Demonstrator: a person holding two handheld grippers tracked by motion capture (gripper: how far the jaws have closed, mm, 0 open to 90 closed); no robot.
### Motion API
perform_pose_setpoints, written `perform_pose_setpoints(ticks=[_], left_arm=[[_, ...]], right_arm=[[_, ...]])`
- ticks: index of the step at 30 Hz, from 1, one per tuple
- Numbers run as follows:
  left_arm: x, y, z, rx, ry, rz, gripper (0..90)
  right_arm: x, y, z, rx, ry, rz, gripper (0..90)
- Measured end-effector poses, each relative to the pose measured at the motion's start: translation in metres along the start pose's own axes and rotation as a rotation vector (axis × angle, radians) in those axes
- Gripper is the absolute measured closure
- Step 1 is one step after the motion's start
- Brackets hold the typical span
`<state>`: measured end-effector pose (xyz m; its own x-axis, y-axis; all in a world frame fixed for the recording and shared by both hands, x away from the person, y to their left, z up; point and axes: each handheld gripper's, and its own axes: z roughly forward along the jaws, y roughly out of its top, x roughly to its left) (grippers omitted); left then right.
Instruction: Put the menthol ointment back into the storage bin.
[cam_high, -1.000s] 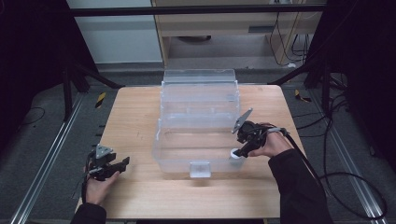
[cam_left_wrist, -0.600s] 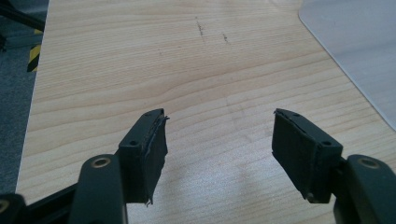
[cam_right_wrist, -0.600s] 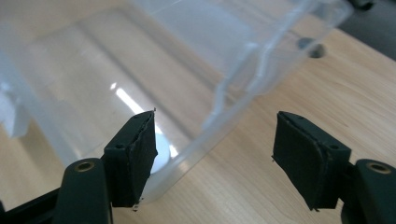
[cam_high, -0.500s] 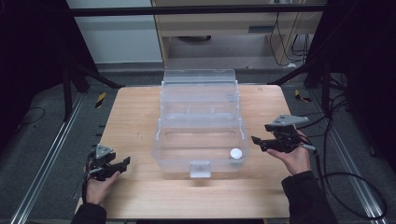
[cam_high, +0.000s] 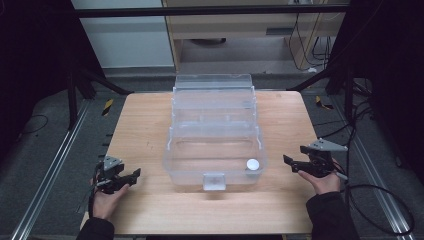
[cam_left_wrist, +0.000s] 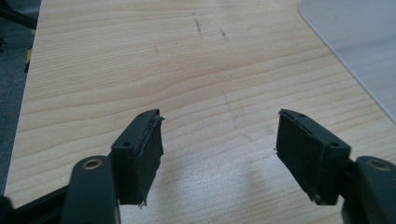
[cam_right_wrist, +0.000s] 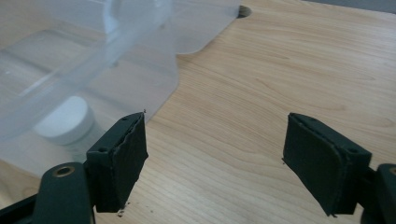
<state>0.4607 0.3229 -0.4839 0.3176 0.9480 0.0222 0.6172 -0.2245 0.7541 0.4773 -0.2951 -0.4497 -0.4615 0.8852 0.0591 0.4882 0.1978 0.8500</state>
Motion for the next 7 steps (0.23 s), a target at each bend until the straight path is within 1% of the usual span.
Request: perform_pose_setpoints(ticks=[1,2,4,5,7], left_arm=[[0.0,0.0,0.0,0.0,0.0,0.0,34.8],[-0.001,0.0,0.0,0.0,0.0,0.009,35.2],[0.0,0.0,0.001,-0.004,-0.002,0.01,35.7],[0.0,-0.001,0.002,-0.001,0.002,0.011,35.8],[0.0,-0.001,0.002,0.0,0.01,0.016,37.1]], right_arm=[[0.0,0.0,0.0,0.0,0.0,0.0,20.8],[-0.003,-0.007,0.0,-0.006,-0.005,0.017,20.3],[-0.006,-0.013,0.0,-0.001,-0.014,0.029,20.0],[-0.007,-0.015,0.001,-0.006,-0.023,0.03,20.0],[-0.009,-0.019,0.002,-0.004,-0.027,0.05,20.1]])
